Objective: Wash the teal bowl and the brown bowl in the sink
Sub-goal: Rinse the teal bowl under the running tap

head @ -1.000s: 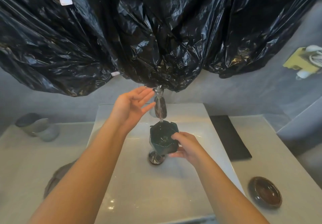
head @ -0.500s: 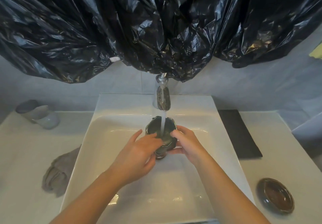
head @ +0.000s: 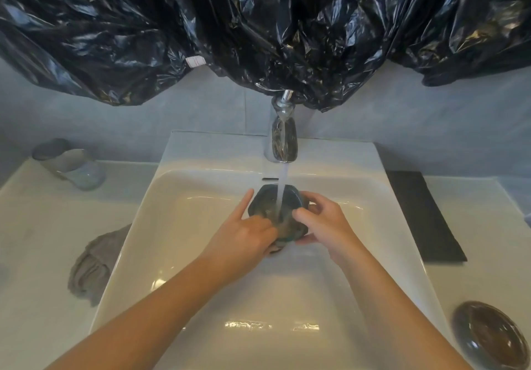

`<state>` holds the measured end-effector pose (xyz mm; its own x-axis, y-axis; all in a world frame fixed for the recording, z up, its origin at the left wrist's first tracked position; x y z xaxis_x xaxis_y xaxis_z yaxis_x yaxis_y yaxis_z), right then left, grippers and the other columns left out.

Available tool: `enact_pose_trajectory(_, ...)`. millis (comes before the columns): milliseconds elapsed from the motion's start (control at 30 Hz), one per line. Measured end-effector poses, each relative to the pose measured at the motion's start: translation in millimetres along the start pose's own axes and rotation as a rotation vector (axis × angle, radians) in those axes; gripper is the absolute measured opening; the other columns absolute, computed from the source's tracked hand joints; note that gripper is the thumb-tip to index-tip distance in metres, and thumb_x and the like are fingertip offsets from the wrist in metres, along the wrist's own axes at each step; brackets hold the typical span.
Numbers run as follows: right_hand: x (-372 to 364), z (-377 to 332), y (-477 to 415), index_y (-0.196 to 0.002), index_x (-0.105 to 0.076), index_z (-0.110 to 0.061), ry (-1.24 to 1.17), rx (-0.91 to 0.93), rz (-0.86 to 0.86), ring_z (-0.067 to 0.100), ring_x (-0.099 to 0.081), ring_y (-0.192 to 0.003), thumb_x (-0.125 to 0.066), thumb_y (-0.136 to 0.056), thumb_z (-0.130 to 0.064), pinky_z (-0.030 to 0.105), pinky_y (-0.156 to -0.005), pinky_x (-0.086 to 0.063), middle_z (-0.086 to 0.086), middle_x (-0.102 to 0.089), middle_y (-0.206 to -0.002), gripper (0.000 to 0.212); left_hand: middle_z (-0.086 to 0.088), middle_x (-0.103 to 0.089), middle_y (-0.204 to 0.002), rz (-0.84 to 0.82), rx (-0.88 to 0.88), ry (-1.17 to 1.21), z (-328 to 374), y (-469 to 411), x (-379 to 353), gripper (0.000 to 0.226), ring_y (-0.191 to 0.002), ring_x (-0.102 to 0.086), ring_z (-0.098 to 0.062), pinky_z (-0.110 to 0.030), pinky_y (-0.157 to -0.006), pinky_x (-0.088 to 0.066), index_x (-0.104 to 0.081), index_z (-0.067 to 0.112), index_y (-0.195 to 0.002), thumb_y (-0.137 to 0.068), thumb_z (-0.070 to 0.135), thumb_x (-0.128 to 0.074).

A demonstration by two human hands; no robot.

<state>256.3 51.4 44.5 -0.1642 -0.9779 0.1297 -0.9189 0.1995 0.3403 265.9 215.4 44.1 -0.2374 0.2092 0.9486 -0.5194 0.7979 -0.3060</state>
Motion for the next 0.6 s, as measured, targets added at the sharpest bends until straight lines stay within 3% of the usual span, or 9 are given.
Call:
enact_pose_trajectory(67,0,0,-7,-0.104,-0.067,-0.027,0.001,0.019,0.057,0.017,-0.071,-0.083,-0.064,-0.082,-0.011,0.037,-0.073,-0.062,0.0,-0.072,-0.087,0.027,0.004,-0.06,-0.066,-0.042,-0.006,-0.041,1,-8,-6,0.01,-0.062,-0.061,-0.019,-0.046,-0.108,-0.031,-0.069,0.02,-0.079,-0.072,0.019,-0.075)
enact_pose_trajectory(133,-1,2,-13,-0.099,-0.067,-0.025,-0.04,0.006,0.096,0.017,-0.07,-0.08,-0.065,-0.084,-0.017,0.035,-0.073,-0.059,0.002,-0.071,-0.087,0.018,0.002,-0.062,-0.067,-0.067,0.006,0.074,7,-18,-8,0.02,-0.058,-0.059,-0.02,-0.036,-0.077,-0.052,-0.068,0.017,-0.083,-0.067,0.014,-0.08)
enact_pose_trajectory(200,-6,5,-16,-0.103,-0.066,-0.017,-0.168,-0.045,0.073,0.018,-0.068,-0.078,-0.063,-0.09,-0.022,0.032,-0.063,-0.058,0.003,-0.071,-0.09,0.015,0.001,-0.062,-0.067,-0.047,0.052,0.162,17,-25,-7,0.022,-0.054,-0.057,-0.02,-0.029,-0.052,-0.051,-0.064,0.016,-0.08,-0.067,0.014,-0.082)
enact_pose_trajectory(267,-12,7,-17,-0.109,-0.063,-0.009,-0.367,-0.065,0.019,0.017,-0.066,-0.075,-0.06,-0.093,-0.023,0.024,-0.053,-0.051,0.004,-0.069,-0.088,0.021,0.0,-0.063,-0.07,0.007,0.116,0.226,21,-28,-8,0.017,-0.056,-0.058,-0.022,-0.032,-0.049,-0.051,-0.062,0.014,-0.081,-0.073,0.015,-0.077)
enact_pose_trajectory(333,-14,9,-18,-0.115,-0.063,-0.007,-0.446,-0.043,-0.008,0.016,-0.069,-0.076,-0.06,-0.093,-0.02,0.021,-0.055,-0.051,0.006,-0.072,-0.092,0.025,-0.001,-0.063,-0.072,0.056,0.138,0.266,21,-25,-10,0.007,-0.059,-0.058,-0.024,-0.034,-0.051,-0.051,-0.062,0.014,-0.083,-0.082,0.019,-0.065)
enact_pose_trajectory(467,-20,20,-19,-0.114,-0.067,-0.016,-0.379,-0.012,0.031,0.017,-0.071,-0.088,-0.068,-0.088,-0.018,0.022,-0.062,-0.053,0.01,-0.072,-0.109,0.026,0.001,-0.061,-0.064,0.032,0.091,0.183,13,-17,-18,0.031,-0.057,-0.056,-0.021,-0.029,-0.056,-0.05,-0.063,0.016,-0.073,-0.088,0.037,-0.046)
enact_pose_trajectory(600,-31,24,-17,-0.105,-0.067,-0.033,-0.266,0.039,0.022,0.006,-0.068,-0.096,-0.071,-0.087,-0.027,0.015,-0.067,-0.051,-0.008,-0.07,-0.106,0.019,-0.003,-0.062,-0.078,-0.02,0.183,0.407,16,-3,-23,0.017,-0.066,-0.06,-0.026,-0.032,-0.051,-0.046,-0.056,0.013,-0.087,-0.086,0.029,-0.051)
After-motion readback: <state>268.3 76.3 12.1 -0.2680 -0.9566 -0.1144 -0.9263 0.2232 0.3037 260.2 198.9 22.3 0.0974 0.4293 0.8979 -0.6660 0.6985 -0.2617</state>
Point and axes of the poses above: each hand's wrist, its own y-axis away from the middle knuckle, its own x-axis out of the back of the hand, z = x × y, the point moved 4 cm from there along -y, towards the middle knuckle
